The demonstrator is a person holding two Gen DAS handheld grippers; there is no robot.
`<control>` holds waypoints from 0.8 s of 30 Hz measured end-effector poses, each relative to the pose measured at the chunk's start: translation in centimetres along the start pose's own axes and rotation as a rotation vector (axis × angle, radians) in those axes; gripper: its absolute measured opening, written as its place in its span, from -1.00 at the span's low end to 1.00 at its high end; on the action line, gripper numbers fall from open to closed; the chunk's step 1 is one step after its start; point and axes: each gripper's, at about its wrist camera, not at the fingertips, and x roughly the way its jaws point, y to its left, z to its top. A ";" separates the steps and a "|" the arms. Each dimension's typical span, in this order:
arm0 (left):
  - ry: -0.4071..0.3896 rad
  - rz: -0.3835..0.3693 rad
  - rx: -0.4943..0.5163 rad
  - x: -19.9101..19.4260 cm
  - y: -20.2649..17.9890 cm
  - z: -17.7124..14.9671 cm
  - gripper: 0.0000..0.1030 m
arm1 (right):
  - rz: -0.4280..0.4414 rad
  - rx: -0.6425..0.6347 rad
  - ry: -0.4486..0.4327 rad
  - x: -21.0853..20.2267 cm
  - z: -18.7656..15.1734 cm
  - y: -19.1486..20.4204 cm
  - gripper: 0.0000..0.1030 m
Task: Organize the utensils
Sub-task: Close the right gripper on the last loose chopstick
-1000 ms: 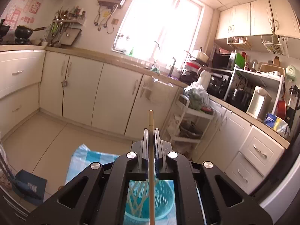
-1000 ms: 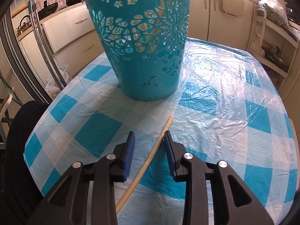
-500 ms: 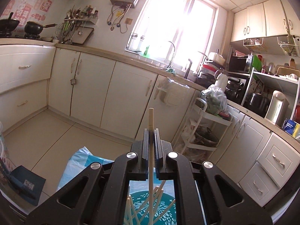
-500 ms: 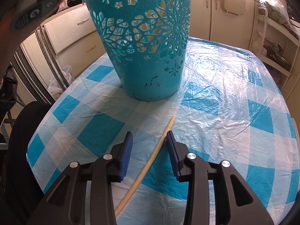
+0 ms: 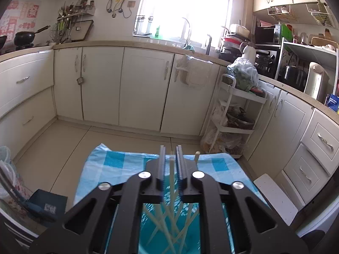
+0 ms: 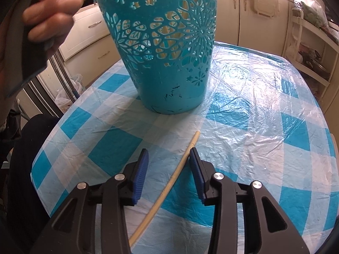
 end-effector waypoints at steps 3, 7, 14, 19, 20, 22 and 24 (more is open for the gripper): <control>-0.033 0.048 -0.032 -2.5 1.7 -0.7 -0.13 | 0.011 0.016 -0.002 -0.1 0.0 -0.2 -0.22; -0.068 0.122 -0.081 -6.0 4.8 -2.1 0.15 | 0.015 0.030 -0.003 -0.1 0.0 -0.4 -0.22; 0.078 0.223 -0.174 -6.5 10.6 -8.8 0.43 | -0.071 0.003 0.003 -0.2 -0.1 -0.2 -0.62; 0.225 0.190 -0.142 -4.0 10.8 -12.8 0.43 | -0.055 -0.068 0.072 -0.5 0.0 -0.1 -0.83; 0.241 0.180 -0.129 -3.6 10.7 -13.2 0.43 | -0.064 -0.070 0.083 -0.5 0.1 -0.2 -0.82; 0.264 0.163 -0.099 -2.9 10.0 -13.8 0.43 | -0.069 -0.068 0.097 -0.5 0.3 -0.3 -0.81; 0.288 0.143 -0.069 -2.3 9.3 -14.3 0.43 | -0.090 -0.088 0.100 -0.4 0.2 0.1 -0.81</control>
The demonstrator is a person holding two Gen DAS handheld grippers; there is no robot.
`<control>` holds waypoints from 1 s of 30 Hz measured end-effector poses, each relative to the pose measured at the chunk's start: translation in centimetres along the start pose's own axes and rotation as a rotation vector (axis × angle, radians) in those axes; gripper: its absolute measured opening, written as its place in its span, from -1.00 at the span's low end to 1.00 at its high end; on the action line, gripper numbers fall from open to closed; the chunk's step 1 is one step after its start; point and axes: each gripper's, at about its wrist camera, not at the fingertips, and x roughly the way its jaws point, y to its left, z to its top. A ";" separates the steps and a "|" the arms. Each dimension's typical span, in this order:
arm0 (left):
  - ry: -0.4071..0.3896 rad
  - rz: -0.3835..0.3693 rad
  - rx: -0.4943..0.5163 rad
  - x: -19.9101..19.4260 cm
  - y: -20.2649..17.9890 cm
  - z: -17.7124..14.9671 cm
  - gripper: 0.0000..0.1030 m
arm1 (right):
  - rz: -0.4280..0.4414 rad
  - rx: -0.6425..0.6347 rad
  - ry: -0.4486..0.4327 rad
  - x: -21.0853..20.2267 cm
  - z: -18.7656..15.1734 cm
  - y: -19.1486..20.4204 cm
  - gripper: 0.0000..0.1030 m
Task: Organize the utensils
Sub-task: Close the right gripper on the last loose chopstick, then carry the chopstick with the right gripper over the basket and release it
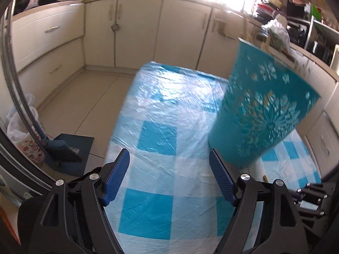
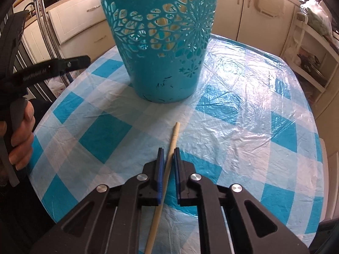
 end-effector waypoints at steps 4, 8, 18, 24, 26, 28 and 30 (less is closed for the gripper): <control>0.035 0.004 0.053 0.9 -1.5 -1.1 0.44 | 0.009 0.030 -0.025 0.0 -0.4 -0.2 -0.81; 0.029 0.023 0.084 0.8 -2.1 -1.3 0.51 | 0.062 0.119 -0.045 -0.3 -1.0 -1.6 -0.88; 0.038 0.043 0.125 1.0 -2.9 -1.4 0.58 | 0.205 0.256 -0.134 -2.9 -1.5 -4.8 -0.89; 0.047 0.048 0.119 1.3 -2.6 -1.5 0.60 | 0.282 0.310 -0.201 -5.0 -2.0 -6.0 -0.89; 0.048 0.049 0.120 1.4 -2.5 -1.5 0.60 | 0.307 0.322 -0.235 -5.8 -1.3 -5.8 -0.89; 0.050 0.051 0.122 1.5 -2.5 -1.5 0.61 | 0.315 0.324 -0.260 -6.3 -0.8 -5.6 -0.89; 0.052 0.053 0.123 1.6 -2.5 -1.5 0.61 | 0.329 0.328 -0.288 -7.2 -0.6 -5.9 -0.89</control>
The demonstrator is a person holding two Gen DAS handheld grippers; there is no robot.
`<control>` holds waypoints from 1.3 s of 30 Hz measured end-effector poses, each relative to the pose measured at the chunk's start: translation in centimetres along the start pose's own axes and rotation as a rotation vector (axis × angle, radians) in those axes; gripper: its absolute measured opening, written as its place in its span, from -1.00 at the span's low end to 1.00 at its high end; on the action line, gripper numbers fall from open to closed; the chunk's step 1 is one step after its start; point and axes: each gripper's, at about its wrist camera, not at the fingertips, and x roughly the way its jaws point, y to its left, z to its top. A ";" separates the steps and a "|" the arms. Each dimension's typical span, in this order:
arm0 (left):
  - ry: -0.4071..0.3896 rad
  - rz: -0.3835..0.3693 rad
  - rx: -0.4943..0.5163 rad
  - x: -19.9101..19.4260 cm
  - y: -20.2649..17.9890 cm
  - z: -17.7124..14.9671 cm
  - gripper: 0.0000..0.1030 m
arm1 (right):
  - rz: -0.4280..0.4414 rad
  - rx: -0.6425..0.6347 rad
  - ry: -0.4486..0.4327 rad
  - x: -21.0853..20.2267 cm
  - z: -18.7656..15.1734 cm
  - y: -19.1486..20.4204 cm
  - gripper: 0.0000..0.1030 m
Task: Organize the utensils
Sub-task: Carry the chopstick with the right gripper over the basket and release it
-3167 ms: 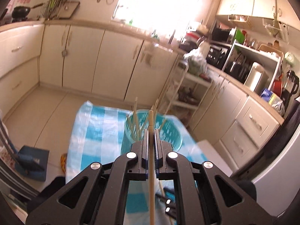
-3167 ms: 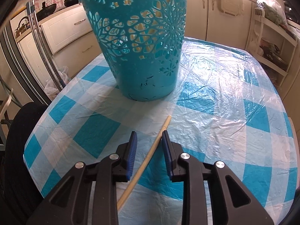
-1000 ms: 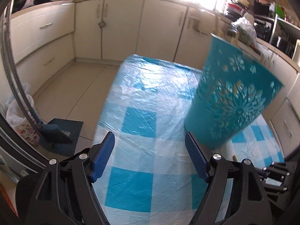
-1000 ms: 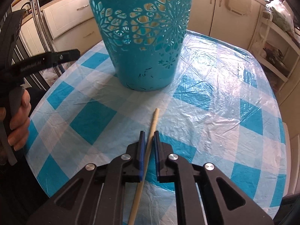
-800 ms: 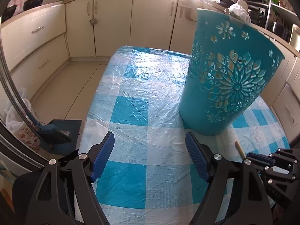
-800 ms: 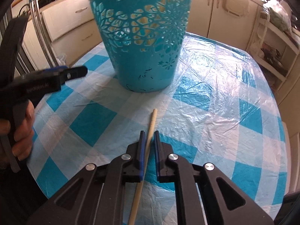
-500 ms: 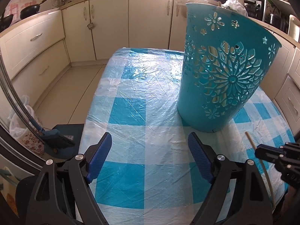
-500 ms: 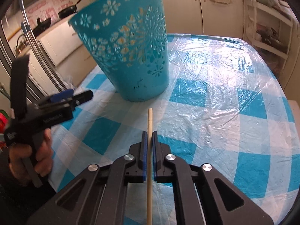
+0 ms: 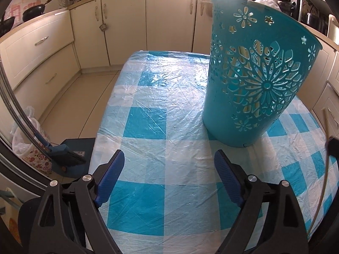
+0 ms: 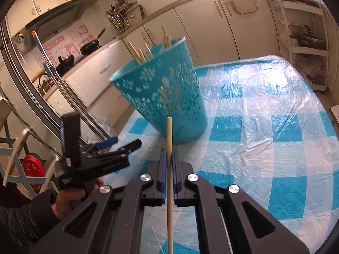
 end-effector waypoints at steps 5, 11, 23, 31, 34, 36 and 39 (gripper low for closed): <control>0.005 0.003 0.000 0.2 0.0 0.0 0.61 | 0.022 -0.007 -0.052 -1.4 1.1 1.3 -0.89; 0.008 0.005 0.001 0.3 0.0 0.0 0.62 | 0.035 -0.030 -0.094 -2.1 2.3 2.2 -0.89; 0.010 0.001 -0.001 0.5 0.1 -0.1 0.62 | 0.042 -0.095 -0.165 -4.8 5.1 3.9 -0.89; 0.010 0.001 -0.001 0.5 0.1 -0.1 0.62 | 0.065 -0.159 -0.246 -8.5 9.8 6.1 -0.89; 0.010 0.001 -0.002 0.5 0.1 -0.1 0.62 | 0.079 -0.190 -0.285 -9.9 12.0 7.3 -0.89; 0.010 0.000 -0.002 0.5 0.2 -0.1 0.62 | 0.082 -0.217 -0.319 -10.6 13.6 8.3 -0.89; 0.010 -0.001 -0.004 0.5 0.2 -0.1 0.62 | 0.064 -0.270 -0.348 -10.4 15.5 9.7 -0.89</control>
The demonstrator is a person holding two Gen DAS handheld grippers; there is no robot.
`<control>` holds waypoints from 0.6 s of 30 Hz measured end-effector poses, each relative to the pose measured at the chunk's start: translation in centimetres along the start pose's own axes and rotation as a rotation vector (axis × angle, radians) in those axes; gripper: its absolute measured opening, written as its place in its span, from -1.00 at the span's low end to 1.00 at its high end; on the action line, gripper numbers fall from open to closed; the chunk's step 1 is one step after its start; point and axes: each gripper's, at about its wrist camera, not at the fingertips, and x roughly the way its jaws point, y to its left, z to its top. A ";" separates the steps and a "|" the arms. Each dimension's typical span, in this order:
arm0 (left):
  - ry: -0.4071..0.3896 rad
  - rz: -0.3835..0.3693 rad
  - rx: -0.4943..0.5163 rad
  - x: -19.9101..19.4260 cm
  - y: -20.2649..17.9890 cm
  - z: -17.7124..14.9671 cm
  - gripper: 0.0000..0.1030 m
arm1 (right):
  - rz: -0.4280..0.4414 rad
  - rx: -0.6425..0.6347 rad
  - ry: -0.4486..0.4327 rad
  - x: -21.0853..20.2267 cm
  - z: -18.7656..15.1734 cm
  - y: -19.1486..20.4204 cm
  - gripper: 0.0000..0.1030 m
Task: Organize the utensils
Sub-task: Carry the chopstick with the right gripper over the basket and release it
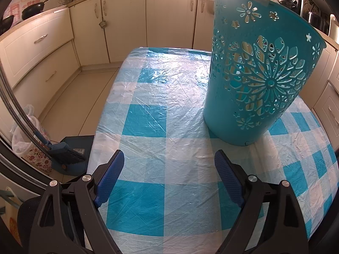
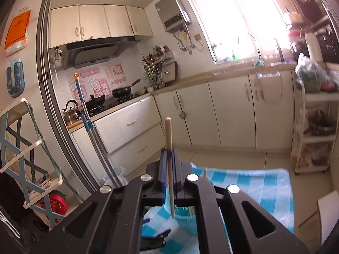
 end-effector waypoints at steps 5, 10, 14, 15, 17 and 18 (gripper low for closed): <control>0.001 -0.008 -0.012 0.1 0.1 -0.3 0.62 | -0.049 -0.056 0.070 5.0 -0.5 0.0 -0.89; 0.006 -0.008 -0.015 0.2 0.2 -0.3 0.63 | -0.102 -0.040 0.247 12.1 -5.1 -2.3 -0.90; 0.004 -0.003 -0.008 0.2 0.0 -0.2 0.69 | -0.132 0.004 0.368 15.7 -8.6 -3.9 -0.90; 0.003 -0.004 -0.005 0.2 -0.1 -0.3 0.71 | -0.140 0.016 0.385 16.2 -9.1 -4.1 -0.89; 0.004 -0.009 -0.001 0.0 -0.1 -0.1 0.73 | -0.170 0.045 0.407 16.7 -9.9 -4.7 -0.89; 0.007 -0.008 -0.003 0.0 -0.1 -0.1 0.74 | -0.178 0.068 0.410 16.6 -10.1 -4.8 -0.86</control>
